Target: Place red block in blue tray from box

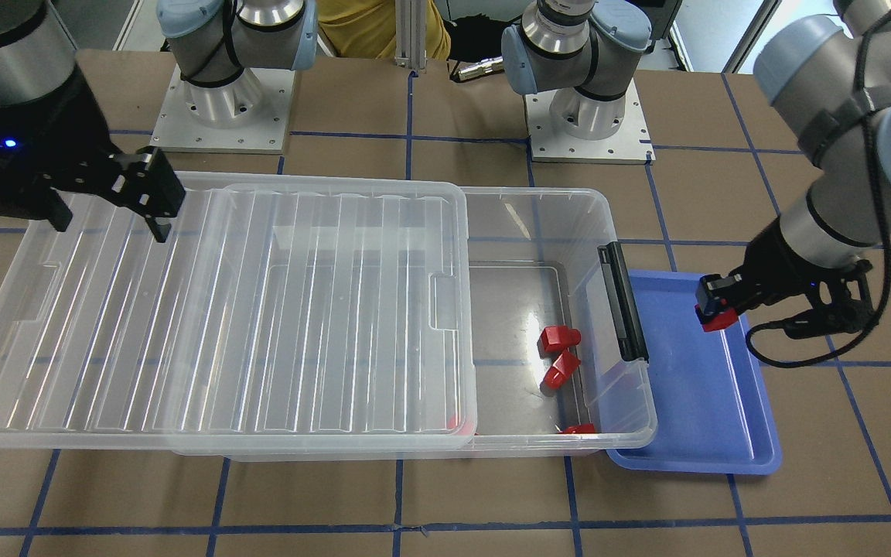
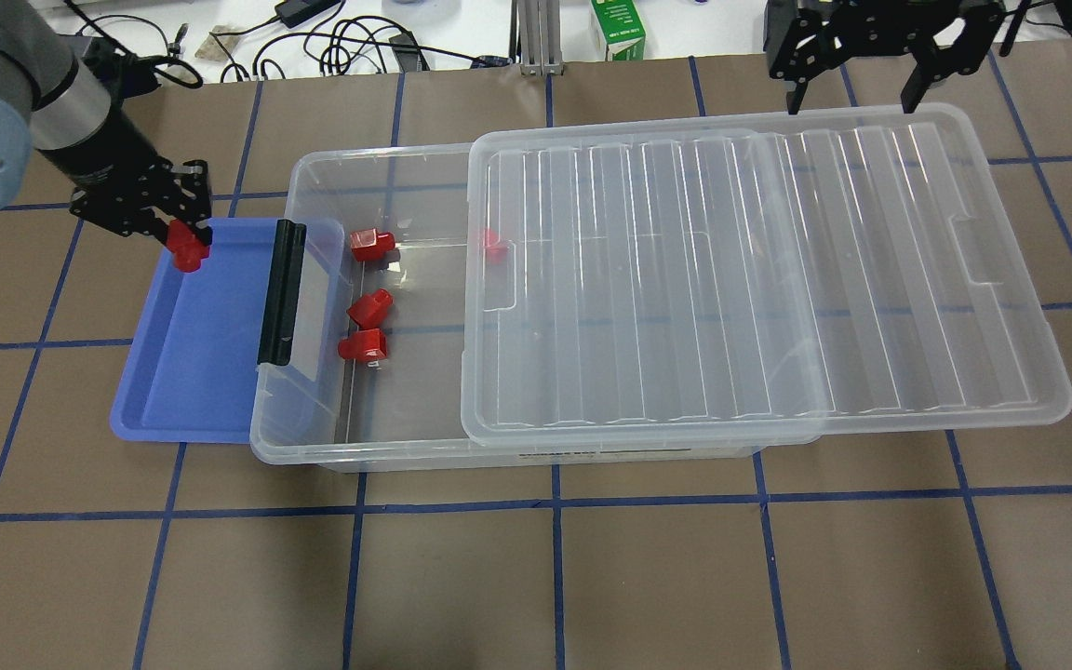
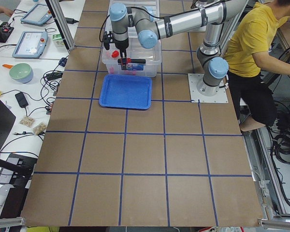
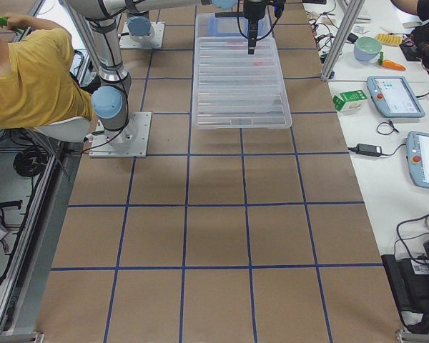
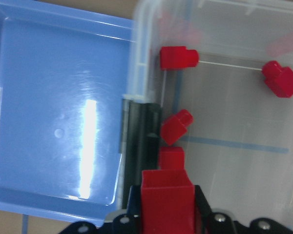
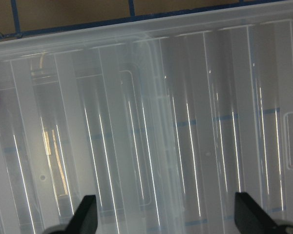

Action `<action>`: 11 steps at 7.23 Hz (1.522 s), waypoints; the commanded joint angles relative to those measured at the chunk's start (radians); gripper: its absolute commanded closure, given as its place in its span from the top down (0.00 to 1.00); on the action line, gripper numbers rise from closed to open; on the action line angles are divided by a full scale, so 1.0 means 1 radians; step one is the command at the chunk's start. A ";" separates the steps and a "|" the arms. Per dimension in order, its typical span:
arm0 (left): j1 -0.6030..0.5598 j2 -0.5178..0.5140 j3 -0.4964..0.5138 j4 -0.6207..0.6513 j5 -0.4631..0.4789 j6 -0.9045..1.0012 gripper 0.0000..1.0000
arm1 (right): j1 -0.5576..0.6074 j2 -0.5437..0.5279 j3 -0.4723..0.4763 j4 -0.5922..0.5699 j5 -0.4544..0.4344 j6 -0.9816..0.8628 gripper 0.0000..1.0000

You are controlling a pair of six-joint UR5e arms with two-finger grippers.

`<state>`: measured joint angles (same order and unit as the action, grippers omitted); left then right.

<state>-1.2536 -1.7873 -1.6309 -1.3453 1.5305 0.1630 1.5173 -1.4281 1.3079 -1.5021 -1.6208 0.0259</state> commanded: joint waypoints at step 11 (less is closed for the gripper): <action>-0.015 0.020 0.052 -0.065 0.007 0.073 0.99 | -0.520 0.084 0.366 -0.382 0.019 -0.638 1.00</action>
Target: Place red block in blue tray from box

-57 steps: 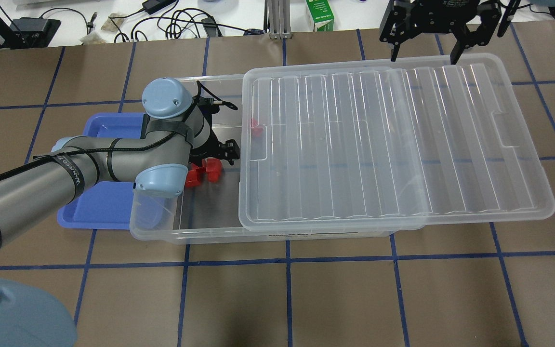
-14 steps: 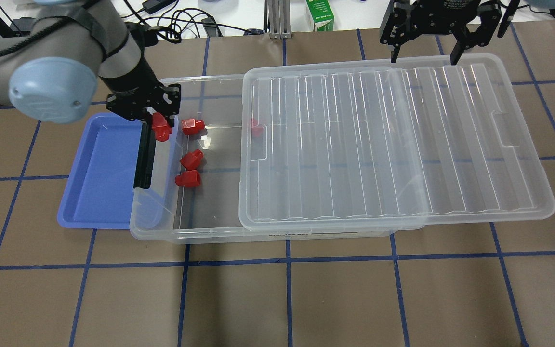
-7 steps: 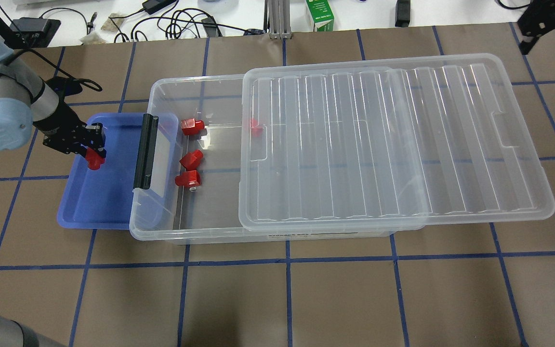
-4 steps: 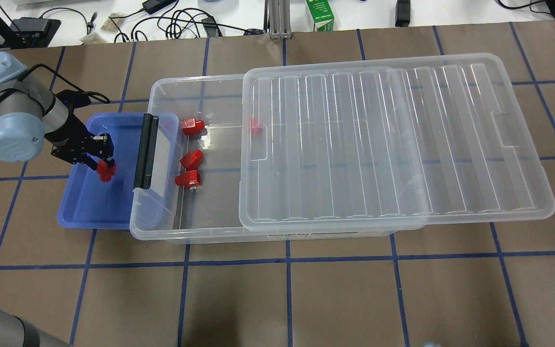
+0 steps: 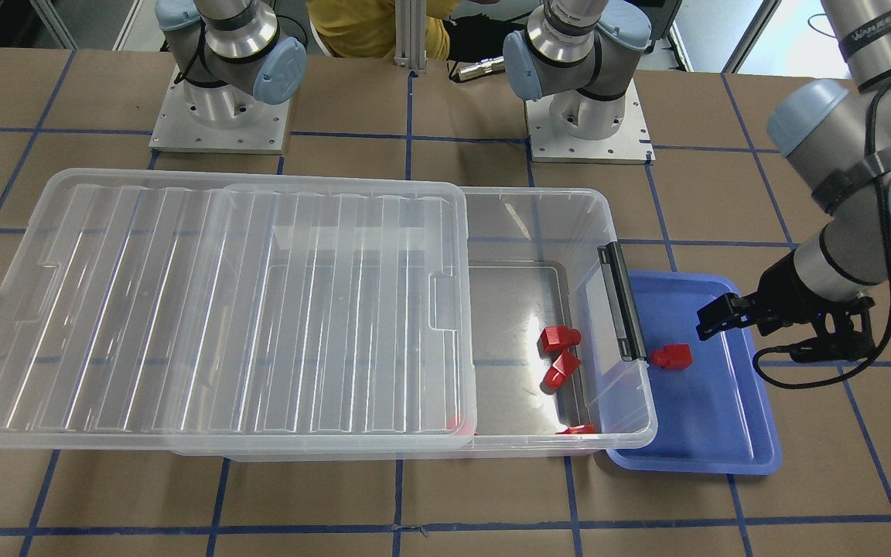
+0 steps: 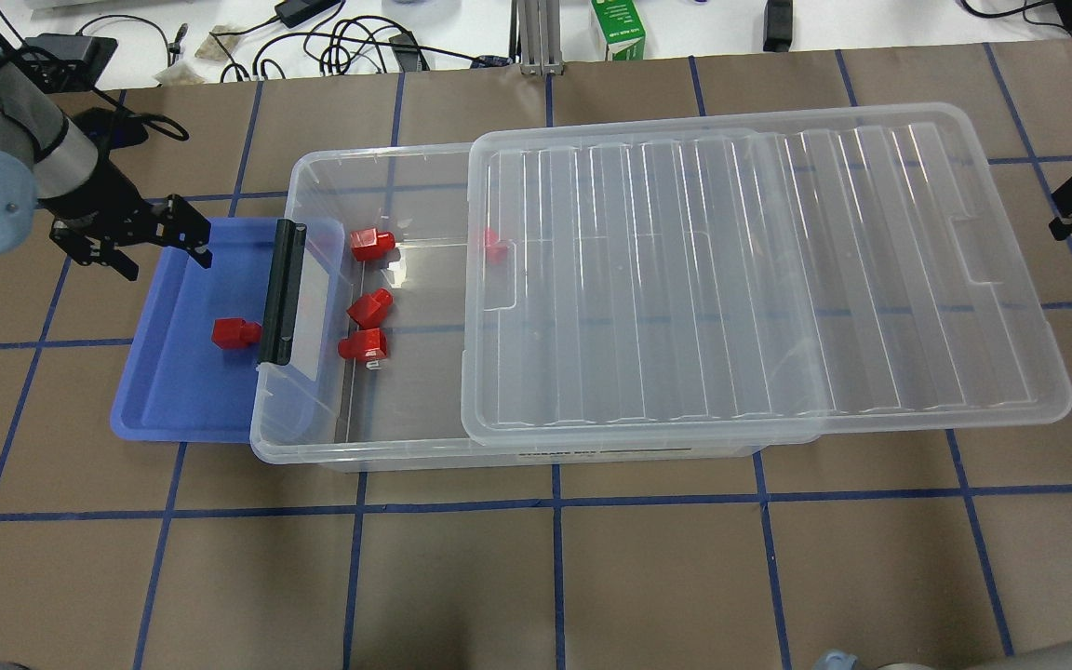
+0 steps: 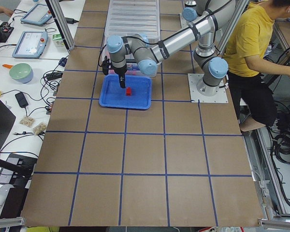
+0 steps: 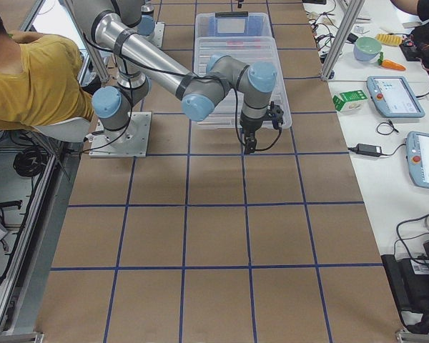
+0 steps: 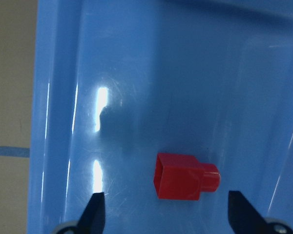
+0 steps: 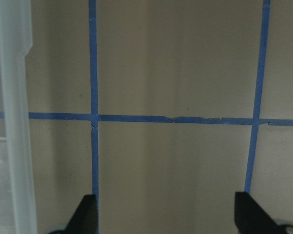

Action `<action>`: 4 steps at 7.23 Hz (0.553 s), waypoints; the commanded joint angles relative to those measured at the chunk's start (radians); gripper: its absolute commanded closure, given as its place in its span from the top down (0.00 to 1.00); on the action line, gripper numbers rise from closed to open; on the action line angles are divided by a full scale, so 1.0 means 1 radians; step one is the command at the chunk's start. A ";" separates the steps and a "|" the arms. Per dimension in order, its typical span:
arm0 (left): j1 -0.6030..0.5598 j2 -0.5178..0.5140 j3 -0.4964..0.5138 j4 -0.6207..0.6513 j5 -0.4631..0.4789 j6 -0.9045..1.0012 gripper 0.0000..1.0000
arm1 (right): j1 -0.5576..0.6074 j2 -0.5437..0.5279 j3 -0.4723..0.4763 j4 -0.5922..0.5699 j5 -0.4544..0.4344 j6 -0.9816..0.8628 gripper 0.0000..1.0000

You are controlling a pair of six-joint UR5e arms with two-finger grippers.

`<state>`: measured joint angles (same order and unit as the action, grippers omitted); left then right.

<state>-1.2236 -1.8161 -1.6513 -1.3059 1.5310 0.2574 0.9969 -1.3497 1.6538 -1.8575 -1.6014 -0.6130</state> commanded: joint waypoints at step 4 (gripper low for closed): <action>-0.164 0.214 0.074 -0.188 0.012 -0.095 1.00 | 0.018 -0.005 0.030 -0.014 0.055 0.027 1.00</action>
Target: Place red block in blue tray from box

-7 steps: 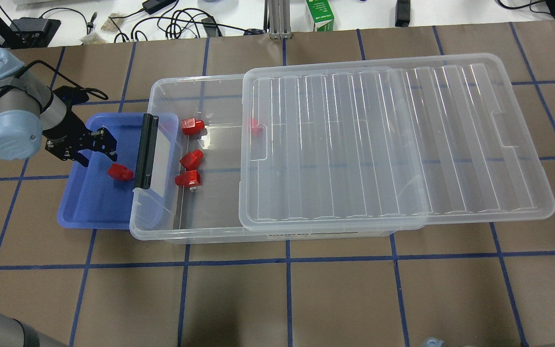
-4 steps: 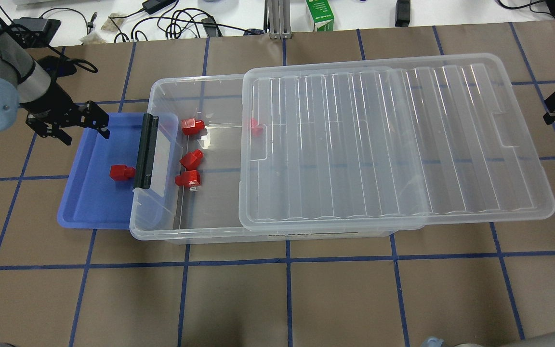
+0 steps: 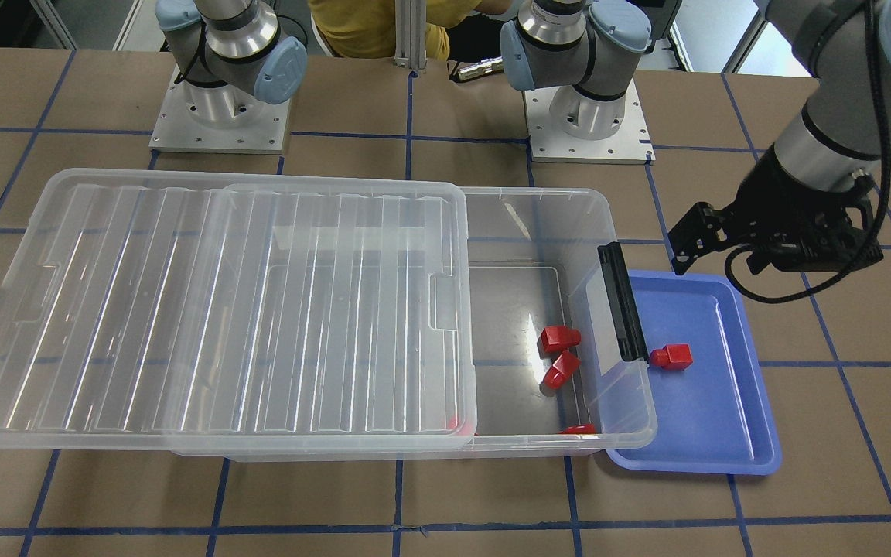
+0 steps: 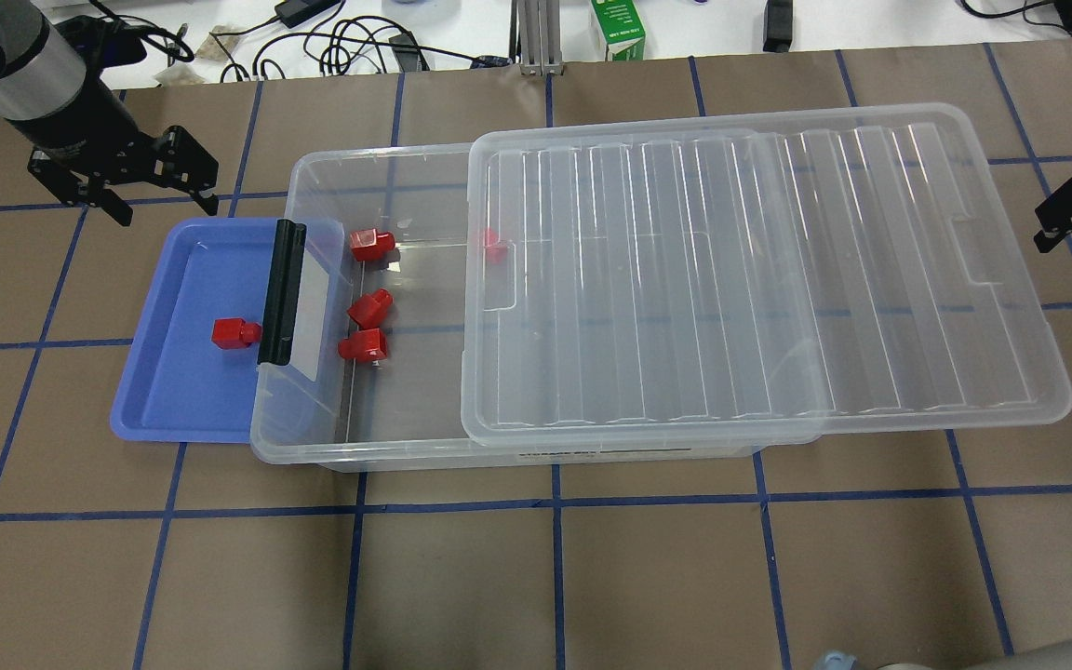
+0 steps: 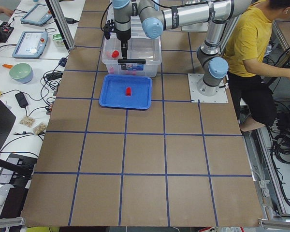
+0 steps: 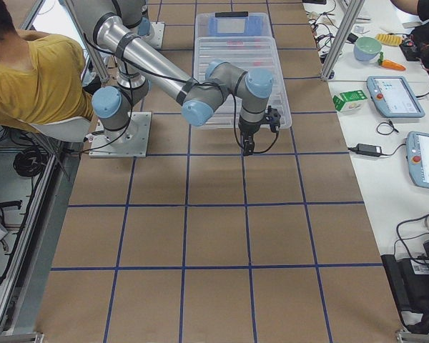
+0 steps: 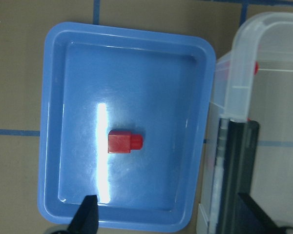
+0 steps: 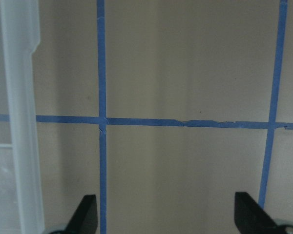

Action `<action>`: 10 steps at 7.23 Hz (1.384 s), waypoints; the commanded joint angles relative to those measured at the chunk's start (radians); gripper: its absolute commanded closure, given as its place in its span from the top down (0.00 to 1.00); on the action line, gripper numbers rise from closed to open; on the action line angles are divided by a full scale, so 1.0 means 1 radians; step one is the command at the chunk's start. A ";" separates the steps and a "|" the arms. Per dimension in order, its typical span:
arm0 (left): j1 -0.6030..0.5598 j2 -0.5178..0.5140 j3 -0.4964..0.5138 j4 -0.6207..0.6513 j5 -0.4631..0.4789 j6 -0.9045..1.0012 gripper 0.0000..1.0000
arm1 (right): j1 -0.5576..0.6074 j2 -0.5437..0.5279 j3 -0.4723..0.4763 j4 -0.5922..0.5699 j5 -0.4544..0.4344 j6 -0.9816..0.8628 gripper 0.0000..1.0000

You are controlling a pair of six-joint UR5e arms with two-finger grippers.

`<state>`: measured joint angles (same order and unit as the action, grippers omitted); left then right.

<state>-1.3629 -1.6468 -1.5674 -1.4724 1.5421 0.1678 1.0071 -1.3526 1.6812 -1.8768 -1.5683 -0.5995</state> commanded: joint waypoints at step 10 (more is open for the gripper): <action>-0.185 0.076 0.024 -0.074 0.066 -0.140 1.00 | 0.224 0.000 0.025 -0.007 0.028 0.259 1.00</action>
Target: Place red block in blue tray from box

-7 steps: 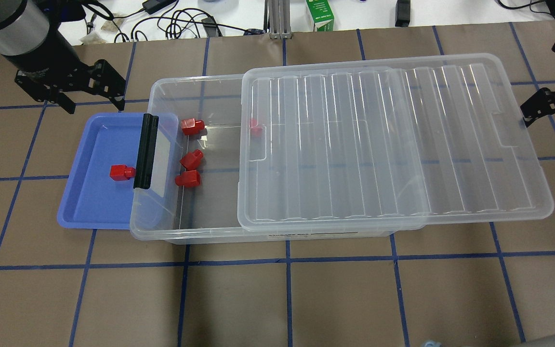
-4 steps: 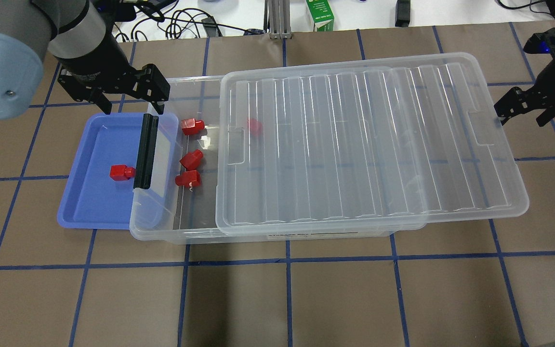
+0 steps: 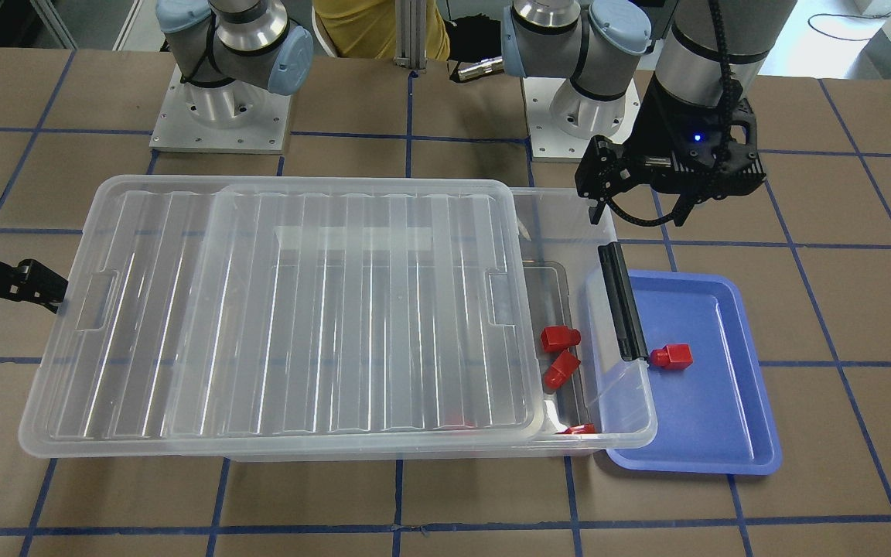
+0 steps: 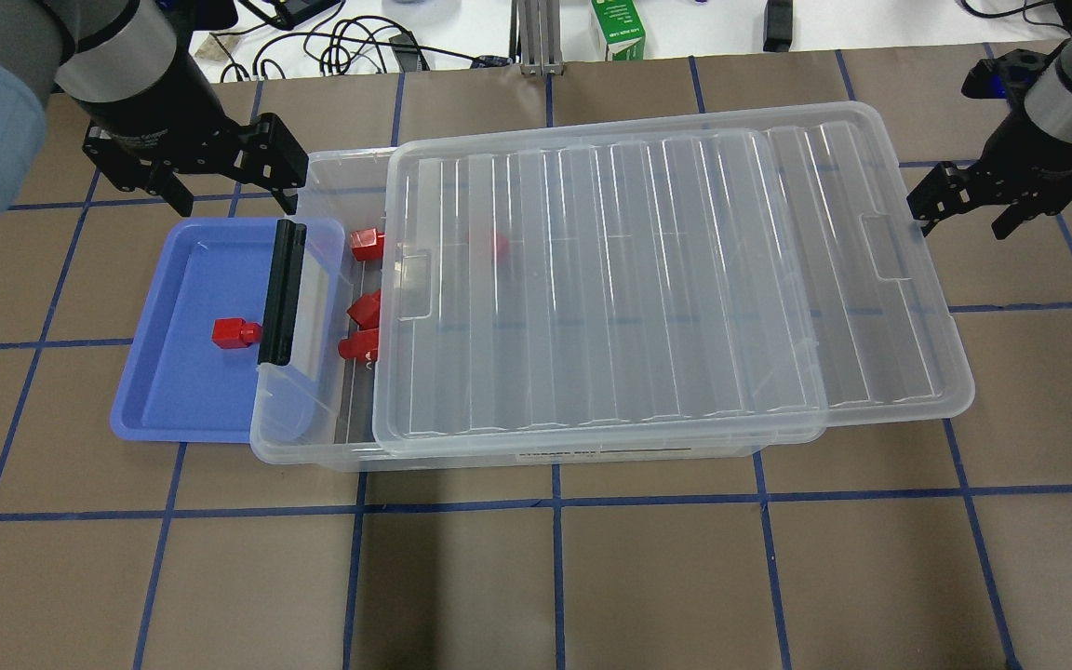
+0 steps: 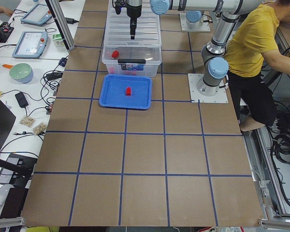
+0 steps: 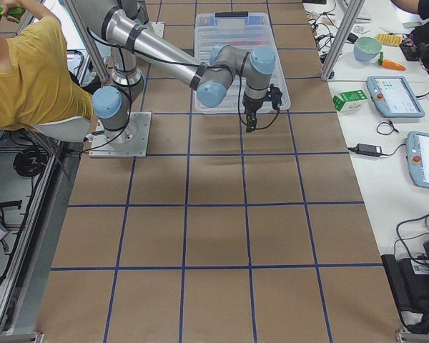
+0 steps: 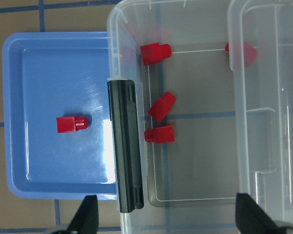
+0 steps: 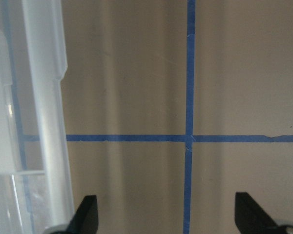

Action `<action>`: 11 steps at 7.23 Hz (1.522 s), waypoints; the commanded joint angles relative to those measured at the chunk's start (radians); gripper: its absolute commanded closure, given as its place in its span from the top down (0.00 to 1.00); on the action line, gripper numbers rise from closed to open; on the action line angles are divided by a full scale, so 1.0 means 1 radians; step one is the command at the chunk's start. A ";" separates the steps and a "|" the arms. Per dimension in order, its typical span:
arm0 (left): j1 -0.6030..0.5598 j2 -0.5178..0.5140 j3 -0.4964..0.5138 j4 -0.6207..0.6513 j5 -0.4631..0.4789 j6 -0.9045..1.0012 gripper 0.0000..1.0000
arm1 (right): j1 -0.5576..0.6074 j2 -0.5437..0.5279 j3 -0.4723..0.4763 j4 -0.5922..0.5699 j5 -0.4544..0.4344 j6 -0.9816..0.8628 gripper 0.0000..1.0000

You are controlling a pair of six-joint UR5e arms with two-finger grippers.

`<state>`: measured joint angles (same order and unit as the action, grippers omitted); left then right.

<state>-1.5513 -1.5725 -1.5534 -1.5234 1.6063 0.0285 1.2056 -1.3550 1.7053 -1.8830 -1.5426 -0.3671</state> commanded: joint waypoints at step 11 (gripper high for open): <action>0.000 0.003 0.003 -0.029 -0.006 -0.009 1.00 | 0.175 0.008 -0.001 -0.027 -0.001 0.224 1.00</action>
<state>-1.5510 -1.5697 -1.5503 -1.5518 1.6000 0.0205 1.3796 -1.3469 1.7043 -1.9102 -1.5433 -0.1440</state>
